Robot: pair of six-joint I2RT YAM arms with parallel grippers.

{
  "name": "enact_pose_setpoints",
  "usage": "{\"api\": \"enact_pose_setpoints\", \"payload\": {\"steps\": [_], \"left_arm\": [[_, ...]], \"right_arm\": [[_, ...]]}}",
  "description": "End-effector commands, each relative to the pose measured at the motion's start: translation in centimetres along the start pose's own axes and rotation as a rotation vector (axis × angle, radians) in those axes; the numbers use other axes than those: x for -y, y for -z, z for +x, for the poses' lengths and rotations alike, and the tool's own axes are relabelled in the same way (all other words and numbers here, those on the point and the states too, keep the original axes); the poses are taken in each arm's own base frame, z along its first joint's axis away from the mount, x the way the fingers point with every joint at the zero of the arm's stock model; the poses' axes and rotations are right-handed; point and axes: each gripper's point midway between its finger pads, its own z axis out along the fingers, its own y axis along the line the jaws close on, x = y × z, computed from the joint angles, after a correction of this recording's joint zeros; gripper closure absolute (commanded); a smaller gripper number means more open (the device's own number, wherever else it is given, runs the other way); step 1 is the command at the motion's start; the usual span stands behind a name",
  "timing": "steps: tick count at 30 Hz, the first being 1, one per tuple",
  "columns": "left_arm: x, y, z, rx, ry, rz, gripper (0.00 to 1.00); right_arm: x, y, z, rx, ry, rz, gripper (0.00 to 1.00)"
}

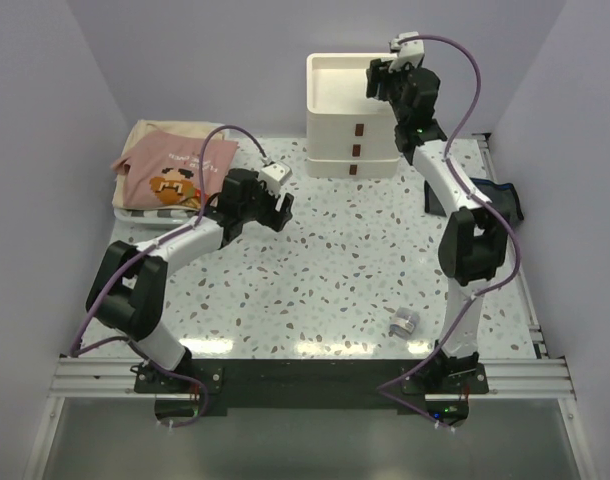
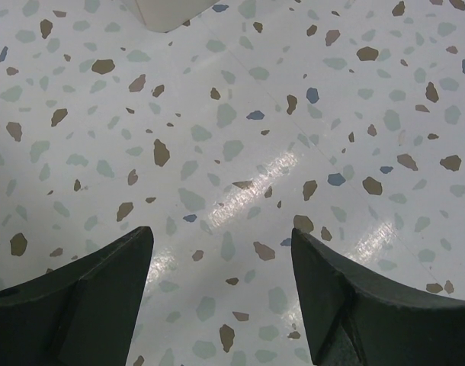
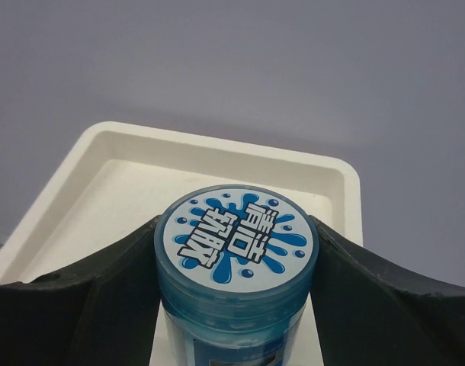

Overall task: Sort the stationery into containers
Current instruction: Place the stationery in the storage box.

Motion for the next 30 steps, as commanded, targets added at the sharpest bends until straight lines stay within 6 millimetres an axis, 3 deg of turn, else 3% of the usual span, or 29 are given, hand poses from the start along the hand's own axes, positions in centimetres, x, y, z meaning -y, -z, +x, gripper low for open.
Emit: {"api": "enact_pose_setpoints", "payload": {"steps": [1, 3, 4, 6, 12, 14, 15, 17, 18, 19, 23, 25, 30], "left_arm": [[0.0, -0.9, -0.8, 0.023, -0.008, 0.011, 0.23], [0.0, -1.2, -1.2, 0.022, -0.007, 0.014, 0.23], [0.1, -1.6, -0.8, 0.012, -0.005, 0.017, 0.23], [0.1, -1.9, -1.2, 0.014, -0.009, 0.019, 0.23], [0.3, -3.3, -1.5, 0.009, -0.008, 0.03, 0.23], [0.3, -3.8, -1.6, 0.006, -0.005, 0.033, 0.23], [0.3, -3.9, -1.8, 0.009, -0.005, 0.032, 0.23], [0.2, -4.3, -2.0, 0.01, -0.003, 0.031, 0.23], [0.1, -4.5, -1.9, 0.007, -0.002, 0.03, 0.23], [0.0, -4.6, -1.9, 0.008, -0.005, 0.025, 0.23], [-0.9, -4.6, -2.7, 0.023, -0.027, -0.016, 0.22], [-1.1, -4.6, -2.8, 0.023, -0.04, -0.027, 0.21], [-1.9, -4.3, -4.0, 0.039, -0.077, -0.063, 0.19]], "right_arm": [[4.2, -1.8, -6.1, 0.239, -0.044, 0.175, 1.0], [5.0, -2.2, -6.8, 0.283, -0.043, 0.207, 1.0], [5.1, -2.9, -5.7, 0.275, -0.04, 0.213, 1.0], [5.5, -3.3, -6.1, 0.305, -0.041, 0.232, 1.0], [5.7, -4.7, -3.7, 0.29, -0.068, 0.252, 0.99], [5.5, -4.4, -3.7, 0.282, -0.08, 0.254, 0.8], [5.5, -4.3, -2.8, 0.256, -0.082, 0.253, 0.61], [5.7, -3.7, -3.6, 0.254, -0.082, 0.258, 0.46], [5.5, -3.6, -2.9, 0.231, -0.08, 0.256, 0.42], [5.6, -3.3, -3.1, 0.229, -0.08, 0.257, 0.3], [6.0, -2.0, -5.0, 0.232, -0.079, 0.26, 0.21], [5.7, -1.4, -5.9, 0.23, -0.076, 0.245, 0.02], [5.6, -0.5, -7.4, 0.215, -0.074, 0.234, 0.01]]}}
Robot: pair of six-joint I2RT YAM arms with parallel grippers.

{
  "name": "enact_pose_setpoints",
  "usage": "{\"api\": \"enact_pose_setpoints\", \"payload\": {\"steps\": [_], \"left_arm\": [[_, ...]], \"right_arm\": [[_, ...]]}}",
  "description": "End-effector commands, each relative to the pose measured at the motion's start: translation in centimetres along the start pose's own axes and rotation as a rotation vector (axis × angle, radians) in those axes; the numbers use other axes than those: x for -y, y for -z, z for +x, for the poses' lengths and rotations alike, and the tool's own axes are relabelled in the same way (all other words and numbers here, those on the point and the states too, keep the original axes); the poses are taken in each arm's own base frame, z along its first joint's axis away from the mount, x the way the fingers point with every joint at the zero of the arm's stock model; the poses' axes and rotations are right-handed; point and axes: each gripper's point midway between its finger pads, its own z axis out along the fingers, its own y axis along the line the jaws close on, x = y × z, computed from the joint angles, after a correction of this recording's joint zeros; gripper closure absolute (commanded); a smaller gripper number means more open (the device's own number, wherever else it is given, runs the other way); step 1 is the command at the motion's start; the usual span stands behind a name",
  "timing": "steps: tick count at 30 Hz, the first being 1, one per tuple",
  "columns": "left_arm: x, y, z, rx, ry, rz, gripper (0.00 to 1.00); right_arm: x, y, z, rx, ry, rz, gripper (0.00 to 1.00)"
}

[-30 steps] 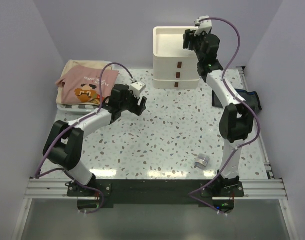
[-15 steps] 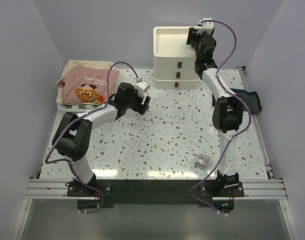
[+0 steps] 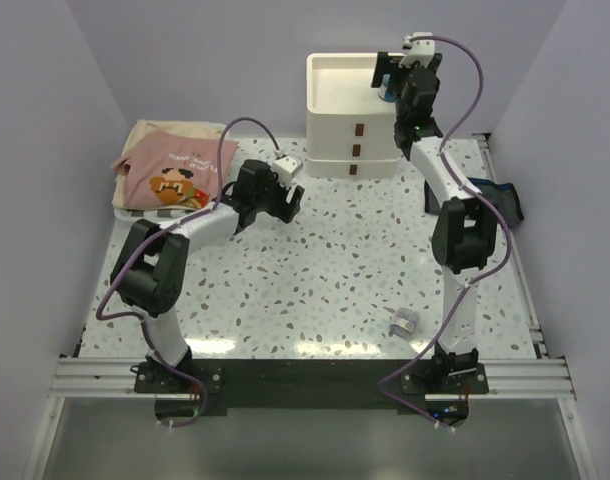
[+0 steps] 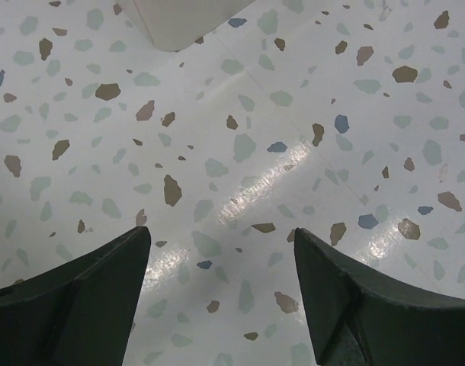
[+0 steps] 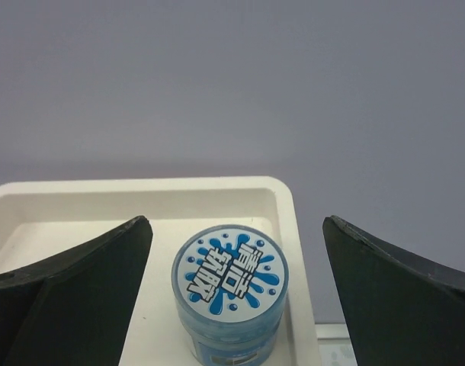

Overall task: Sort the stationery into containers
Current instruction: Place the stationery in the storage box, then pick up the stationery from the corner of the board.

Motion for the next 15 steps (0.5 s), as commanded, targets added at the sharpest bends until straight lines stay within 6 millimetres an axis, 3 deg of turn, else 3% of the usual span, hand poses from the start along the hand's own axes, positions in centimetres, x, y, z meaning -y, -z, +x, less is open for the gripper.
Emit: {"api": "enact_pose_setpoints", "payload": {"steps": [1, 3, 4, 5, 6, 8, 9, 10, 11, 13, 14, 15], "left_arm": [[-1.4, 0.7, -4.3, 0.087, -0.072, -0.078, 0.18], [-1.6, 1.8, -6.6, 0.124, -0.138, -0.088, 0.17], [-0.5, 2.2, -6.9, 0.119, -0.171, -0.057, 0.16], [0.1, 2.8, -8.0, 0.136, -0.239, -0.03, 0.16], [1.8, 4.0, -9.6, 0.174, -0.294, 0.015, 0.16], [5.6, 5.6, -9.0, 0.161, -0.433, 0.189, 0.16], [7.5, 7.1, -9.7, 0.195, -0.492, 0.258, 0.16], [9.7, 8.2, -9.1, 0.199, -0.524, 0.373, 0.16], [10.7, 8.8, -9.2, 0.214, -0.589, 0.422, 0.16], [13.8, 10.4, -8.8, 0.208, -0.644, 0.57, 0.16], [14.9, 10.7, -8.5, 0.192, -0.649, 0.618, 0.17], [16.4, 10.5, -7.6, 0.158, -0.651, 0.688, 0.17]], "right_arm": [[0.9, 2.3, -10.8, 0.166, -0.05, 0.014, 0.01], [0.8, 3.0, -11.8, 0.155, -0.046, 0.005, 0.01], [1.1, 4.1, -14.2, 0.177, -0.049, -0.001, 0.01], [1.4, 4.7, -14.2, 0.161, -0.034, 0.0, 0.01], [1.7, 5.6, -14.4, 0.132, -0.02, -0.001, 0.01], [3.5, 8.3, -16.2, 0.115, -0.007, 0.02, 0.01], [4.2, 9.3, -15.5, 0.064, 0.011, 0.027, 0.01], [5.7, 10.2, -15.3, 0.038, 0.028, 0.048, 0.01], [6.7, 12.6, -14.9, -0.016, 0.052, 0.058, 0.01], [8.9, 15.0, -13.5, -0.099, 0.095, 0.091, 0.01], [9.5, 17.4, -11.4, -0.207, 0.137, 0.075, 0.01], [10.0, 18.9, -10.7, -0.255, 0.162, 0.064, 0.01]]}}
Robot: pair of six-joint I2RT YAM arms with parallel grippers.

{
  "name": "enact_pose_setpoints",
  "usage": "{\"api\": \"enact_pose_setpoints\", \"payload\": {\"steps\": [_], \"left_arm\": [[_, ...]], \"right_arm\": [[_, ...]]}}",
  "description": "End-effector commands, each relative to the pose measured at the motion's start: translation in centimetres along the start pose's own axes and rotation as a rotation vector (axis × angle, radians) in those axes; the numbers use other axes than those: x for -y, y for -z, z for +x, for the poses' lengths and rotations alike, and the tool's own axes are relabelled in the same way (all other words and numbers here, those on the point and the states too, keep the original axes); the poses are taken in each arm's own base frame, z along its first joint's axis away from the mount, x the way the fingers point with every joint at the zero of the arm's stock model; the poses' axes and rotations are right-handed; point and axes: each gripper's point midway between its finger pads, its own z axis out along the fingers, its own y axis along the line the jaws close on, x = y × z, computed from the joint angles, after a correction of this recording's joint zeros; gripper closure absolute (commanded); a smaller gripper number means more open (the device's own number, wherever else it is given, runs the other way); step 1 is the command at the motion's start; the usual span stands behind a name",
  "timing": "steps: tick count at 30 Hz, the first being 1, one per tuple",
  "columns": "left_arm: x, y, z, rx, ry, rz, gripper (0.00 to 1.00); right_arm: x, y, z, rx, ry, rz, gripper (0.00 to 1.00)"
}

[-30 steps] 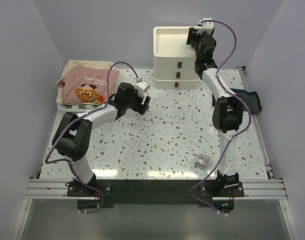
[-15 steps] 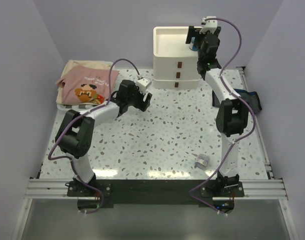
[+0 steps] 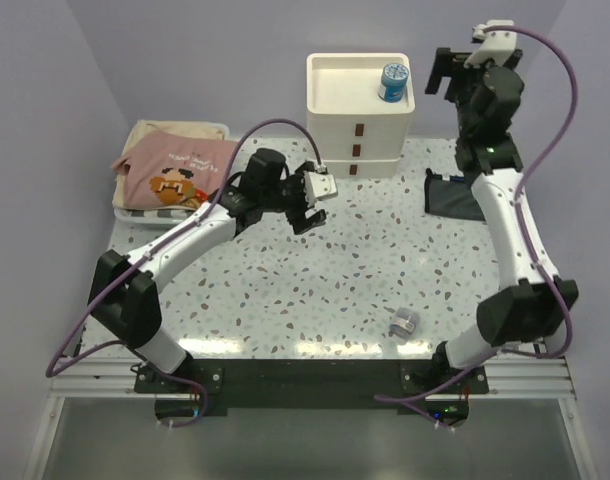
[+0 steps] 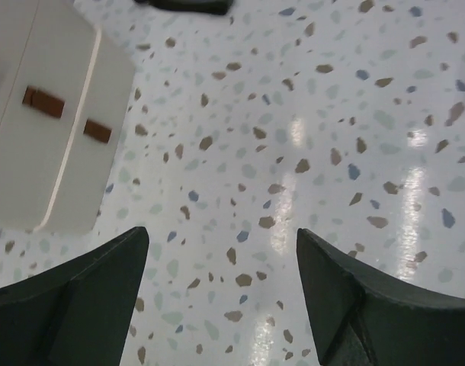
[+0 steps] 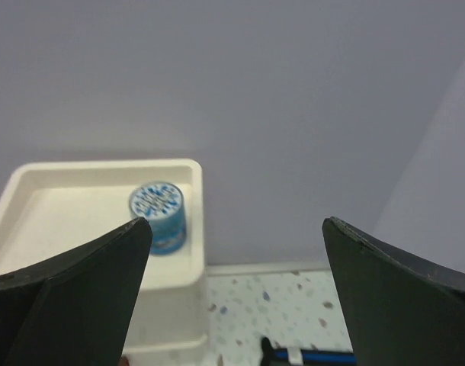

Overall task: Sort the stationery into containers
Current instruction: Pick up the stationery from the corner of the board.

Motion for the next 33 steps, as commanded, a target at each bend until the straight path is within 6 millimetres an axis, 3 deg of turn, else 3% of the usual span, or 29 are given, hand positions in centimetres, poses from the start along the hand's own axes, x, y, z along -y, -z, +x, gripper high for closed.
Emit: {"api": "enact_pose_setpoints", "payload": {"steps": [1, 2, 3, 5, 7, 9, 11, 12, 13, 14, 15, 18, 20, 22, 23, 25, 29, 33], "left_arm": [[7.4, 1.1, -3.6, 0.075, -0.168, 0.403, 0.19], [8.4, 0.9, -3.1, 0.065, -0.191, 0.452, 0.14], [9.6, 1.0, -3.2, 0.068, -0.224, 0.487, 0.14], [9.7, 0.1, -2.3, 0.033, -0.277, 0.473, 0.12], [10.3, -0.3, -3.2, -0.013, -0.273, 0.475, 0.12], [10.9, -1.6, -3.9, -0.042, -0.171, 0.469, 0.14], [10.3, -2.6, -4.1, -0.104, 0.103, 0.378, 0.16], [9.5, -3.1, -4.6, -0.105, 0.21, 0.314, 0.16], [9.6, -3.2, -5.0, -0.14, 0.426, 0.266, 0.16], [10.0, -3.4, -4.9, -0.156, 0.528, 0.257, 0.16], [11.1, -3.8, -6.0, -0.126, 0.562, 0.262, 0.16], [14.9, -4.6, -6.0, -0.189, 0.646, 0.275, 0.14], [17.5, -5.3, -5.7, -0.256, 0.834, 0.343, 0.2], [19.1, -6.0, -5.9, -0.286, 0.87, 0.39, 0.0], [19.8, -7.0, -5.1, -0.325, 0.877, 0.385, 0.0], [21.3, -7.9, -5.9, -0.33, 0.867, 0.419, 0.0], [25.0, -10.1, -4.0, -0.417, 0.898, 0.425, 0.0], [27.2, -11.2, -2.8, -0.471, 0.845, 0.341, 0.0]], "right_arm": [[4.1, 7.2, 5.0, -0.286, 0.158, -0.007, 0.01], [4.0, 10.1, 6.5, -0.354, 0.209, -0.082, 0.01], [4.0, 11.7, 7.4, -0.402, 0.227, -0.123, 0.01], [4.4, 15.9, 9.6, -0.552, 0.244, -0.165, 0.01], [3.6, 19.3, 9.6, -0.619, 0.199, -0.216, 0.01], [2.6, 23.1, 11.0, -0.747, 0.158, -0.295, 0.01], [2.7, 25.9, 12.7, -0.87, 0.119, -0.289, 0.01], [2.8, 26.5, 13.1, -0.898, 0.107, -0.274, 0.01], [3.3, 27.1, 13.1, -0.91, 0.109, -0.242, 0.01], [3.6, 27.3, 13.2, -0.916, 0.1, -0.214, 0.01], [4.0, 27.2, 13.1, -0.903, 0.102, -0.184, 0.01], [7.4, 26.4, 12.1, -0.832, 0.096, 0.067, 0.01], [9.4, 26.1, 10.9, -0.796, 0.047, 0.248, 0.01], [9.9, 26.0, 10.4, -0.787, 0.012, 0.31, 0.01], [10.8, 26.2, 9.9, -0.77, -0.032, 0.374, 0.01], [10.9, 26.5, 9.9, -0.781, -0.062, 0.386, 0.01], [10.7, 29.6, 12.8, -0.919, -0.16, 0.43, 0.01], [10.0, 30.5, 14.6, -0.986, -0.218, 0.415, 0.01]]}}
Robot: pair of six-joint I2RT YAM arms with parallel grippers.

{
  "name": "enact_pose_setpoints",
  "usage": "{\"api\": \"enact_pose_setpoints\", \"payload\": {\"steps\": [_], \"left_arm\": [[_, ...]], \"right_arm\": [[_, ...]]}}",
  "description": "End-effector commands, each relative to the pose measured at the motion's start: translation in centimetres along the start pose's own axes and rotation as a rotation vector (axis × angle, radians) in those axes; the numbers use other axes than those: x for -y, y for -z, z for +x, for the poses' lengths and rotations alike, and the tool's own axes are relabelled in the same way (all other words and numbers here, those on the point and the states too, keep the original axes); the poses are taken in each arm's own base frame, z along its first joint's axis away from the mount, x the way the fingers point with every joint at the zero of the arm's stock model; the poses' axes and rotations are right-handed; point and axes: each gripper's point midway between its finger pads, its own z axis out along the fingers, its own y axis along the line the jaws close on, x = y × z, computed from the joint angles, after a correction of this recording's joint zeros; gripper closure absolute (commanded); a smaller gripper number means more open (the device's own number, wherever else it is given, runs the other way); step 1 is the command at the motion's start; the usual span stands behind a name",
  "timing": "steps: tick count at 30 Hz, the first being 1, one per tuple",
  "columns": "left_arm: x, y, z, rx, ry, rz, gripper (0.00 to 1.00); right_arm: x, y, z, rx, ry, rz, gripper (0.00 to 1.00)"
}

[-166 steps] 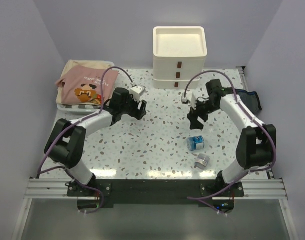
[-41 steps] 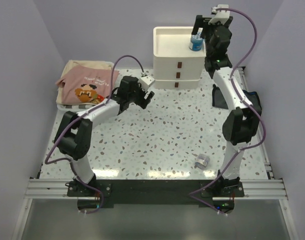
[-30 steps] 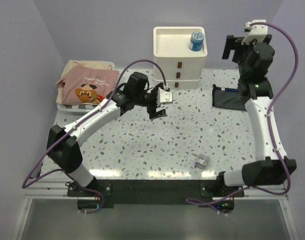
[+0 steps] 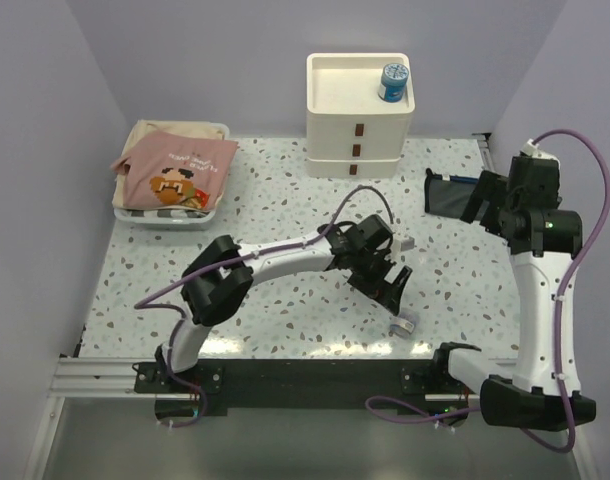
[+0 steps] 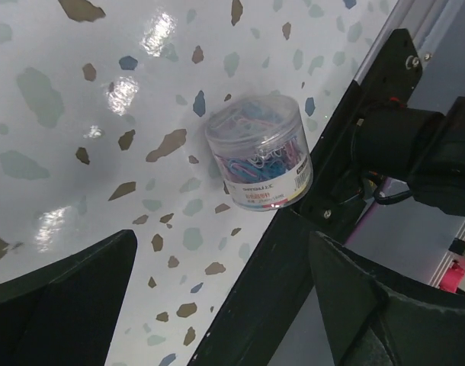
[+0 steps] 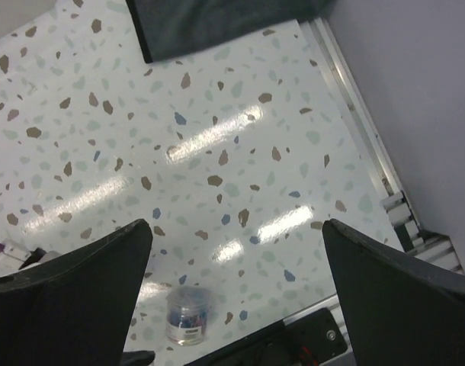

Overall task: Sort the stationery into containers
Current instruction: Pick up the stationery from the corner of the board.

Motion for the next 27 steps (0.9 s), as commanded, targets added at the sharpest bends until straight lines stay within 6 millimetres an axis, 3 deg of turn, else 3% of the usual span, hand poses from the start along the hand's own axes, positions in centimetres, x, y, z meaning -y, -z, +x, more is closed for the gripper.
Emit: {"api": "enact_pose_setpoints", "payload": {"steps": [1, 6, 9, 14, 22, 27], "left_arm": [[2.5, -0.8, -1.7, 0.082, -0.008, -0.105, 0.0], [4.6, -2.8, 0.2, 0.043, -0.043, -0.105, 0.0], [5.0, -3.2, 0.9, 0.022, -0.01, -0.08, 0.0], [2.8, -5.4, 1.7, -0.006, 0.035, -0.146, 0.0], [2.2, -7.8, 0.7, 0.007, 0.045, -0.152, 0.0], [1.5, -9.5, 1.1, -0.016, 0.054, -0.145, 0.0]], "right_arm": [[-0.1, 0.0, 2.9, -0.123, -0.09, -0.008, 0.01], [-1.1, 0.3, 1.4, -0.092, -0.073, -0.08, 0.01], [-1.1, -0.5, 1.8, -0.105, -0.046, -0.081, 0.01], [-1.9, -1.2, 3.4, -0.147, -0.065, -0.122, 0.01], [-1.5, -1.5, 4.7, -0.163, -0.044, -0.122, 0.01], [-1.6, -1.4, 5.2, -0.18, -0.034, -0.132, 0.01]]}}
